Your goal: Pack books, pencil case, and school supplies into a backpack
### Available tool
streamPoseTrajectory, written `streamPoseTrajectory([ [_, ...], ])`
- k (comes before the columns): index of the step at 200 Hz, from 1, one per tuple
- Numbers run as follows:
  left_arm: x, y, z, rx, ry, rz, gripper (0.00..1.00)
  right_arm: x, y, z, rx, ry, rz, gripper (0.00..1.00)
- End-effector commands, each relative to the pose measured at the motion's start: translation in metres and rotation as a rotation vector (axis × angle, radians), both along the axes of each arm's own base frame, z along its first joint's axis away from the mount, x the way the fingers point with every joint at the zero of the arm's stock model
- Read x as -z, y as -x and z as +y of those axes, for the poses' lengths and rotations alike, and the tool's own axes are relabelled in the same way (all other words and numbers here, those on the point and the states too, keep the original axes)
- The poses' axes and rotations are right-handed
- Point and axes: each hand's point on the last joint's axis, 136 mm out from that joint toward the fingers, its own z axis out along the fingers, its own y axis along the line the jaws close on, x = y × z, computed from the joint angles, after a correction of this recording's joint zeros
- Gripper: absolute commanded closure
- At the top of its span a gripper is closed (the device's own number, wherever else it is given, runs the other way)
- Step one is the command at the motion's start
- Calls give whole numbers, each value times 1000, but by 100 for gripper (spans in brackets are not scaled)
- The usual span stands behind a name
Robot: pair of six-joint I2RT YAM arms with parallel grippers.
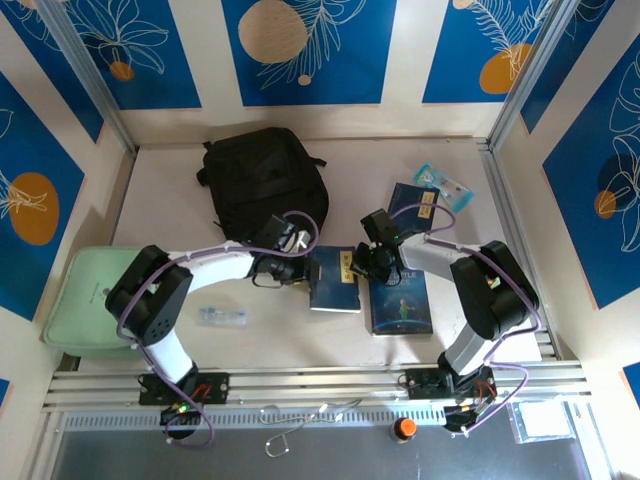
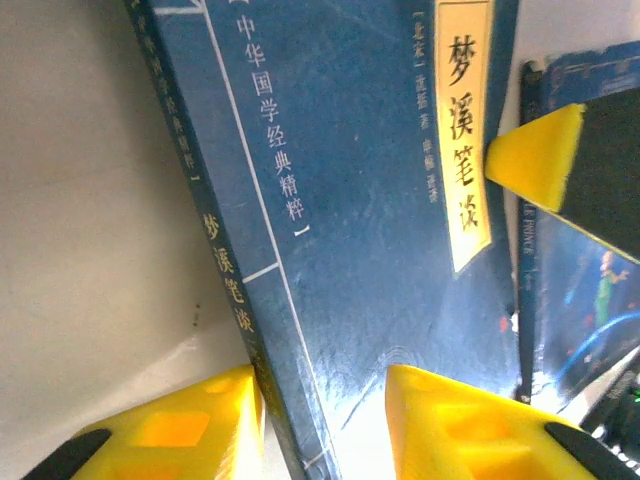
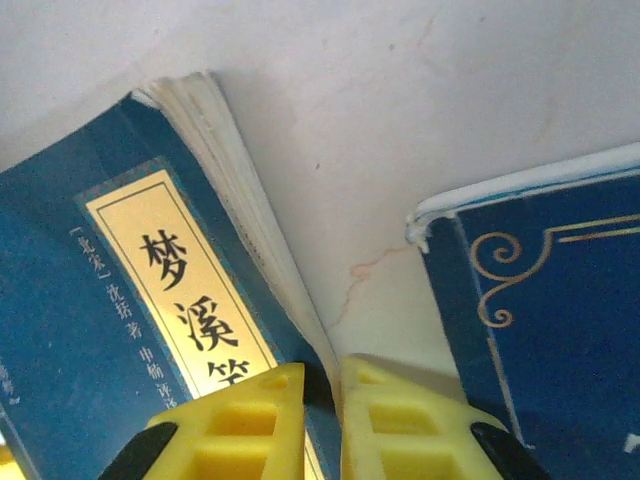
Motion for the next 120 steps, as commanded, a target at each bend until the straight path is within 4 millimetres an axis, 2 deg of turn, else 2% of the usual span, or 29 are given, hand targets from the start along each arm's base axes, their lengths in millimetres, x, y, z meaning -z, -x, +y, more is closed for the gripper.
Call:
streamPoseTrajectory([
  [1, -48, -1, -40, 67, 247, -74, 66, 28, 27, -15, 47, 63, 108, 87],
  [63, -32, -7, -45, -45, 312, -6, 68, 29, 38, -17, 76, 53, 118, 87],
  [120, -25, -13, -37, -90, 252, -12, 77, 21, 37, -20, 60, 59, 78, 87],
])
